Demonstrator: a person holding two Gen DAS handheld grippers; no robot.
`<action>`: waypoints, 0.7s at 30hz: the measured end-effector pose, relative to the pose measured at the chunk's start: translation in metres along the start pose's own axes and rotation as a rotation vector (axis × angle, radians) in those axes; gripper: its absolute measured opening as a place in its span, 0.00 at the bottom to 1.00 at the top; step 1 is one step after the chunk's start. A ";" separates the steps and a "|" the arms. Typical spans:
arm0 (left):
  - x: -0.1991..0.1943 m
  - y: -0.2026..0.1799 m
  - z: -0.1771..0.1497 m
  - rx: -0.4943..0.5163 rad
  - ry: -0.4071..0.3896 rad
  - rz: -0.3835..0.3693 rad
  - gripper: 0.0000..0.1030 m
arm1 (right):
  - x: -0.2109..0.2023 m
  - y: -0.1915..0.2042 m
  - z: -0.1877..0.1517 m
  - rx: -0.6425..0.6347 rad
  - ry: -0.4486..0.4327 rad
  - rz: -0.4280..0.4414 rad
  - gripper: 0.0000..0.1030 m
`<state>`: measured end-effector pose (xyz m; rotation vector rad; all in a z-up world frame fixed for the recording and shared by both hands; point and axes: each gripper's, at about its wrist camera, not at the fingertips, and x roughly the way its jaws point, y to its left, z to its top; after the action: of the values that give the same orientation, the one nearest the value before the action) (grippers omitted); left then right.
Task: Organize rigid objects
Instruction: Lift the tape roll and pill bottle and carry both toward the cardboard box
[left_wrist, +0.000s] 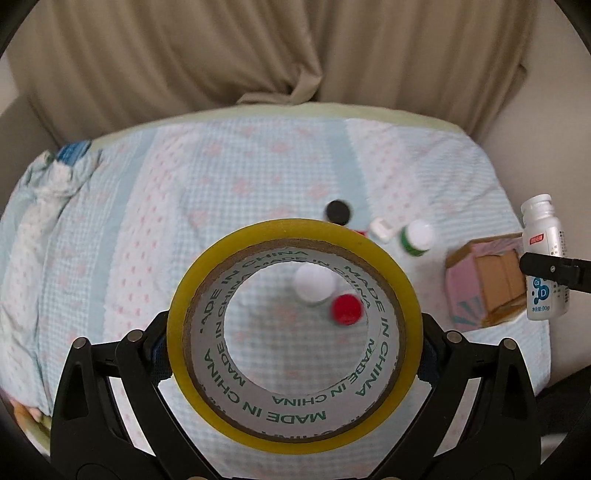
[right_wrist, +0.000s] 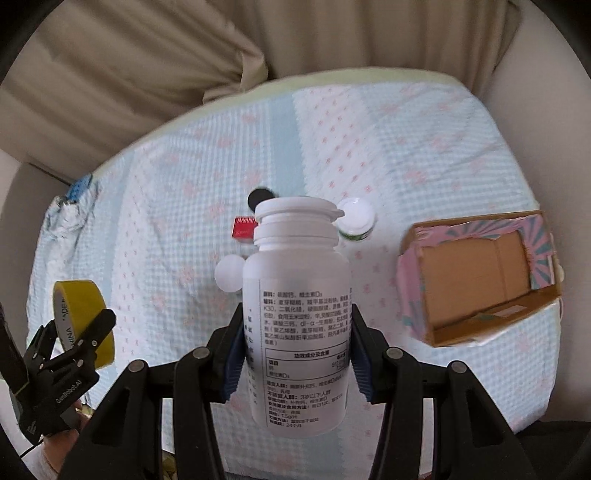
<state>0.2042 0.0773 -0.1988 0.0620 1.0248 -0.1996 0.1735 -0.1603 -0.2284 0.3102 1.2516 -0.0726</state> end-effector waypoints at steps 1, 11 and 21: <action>-0.006 -0.011 0.002 0.001 -0.008 -0.007 0.94 | -0.011 -0.008 -0.001 0.004 -0.012 0.005 0.45; -0.045 -0.156 0.012 -0.033 -0.049 -0.061 0.94 | -0.089 -0.103 -0.007 -0.056 -0.056 0.064 0.45; 0.003 -0.293 0.022 -0.023 -0.020 -0.090 0.94 | -0.104 -0.247 0.006 -0.007 -0.061 0.011 0.45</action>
<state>0.1671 -0.2136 -0.1776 -0.0069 1.0102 -0.2705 0.0908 -0.4096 -0.1763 0.3062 1.1892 -0.0679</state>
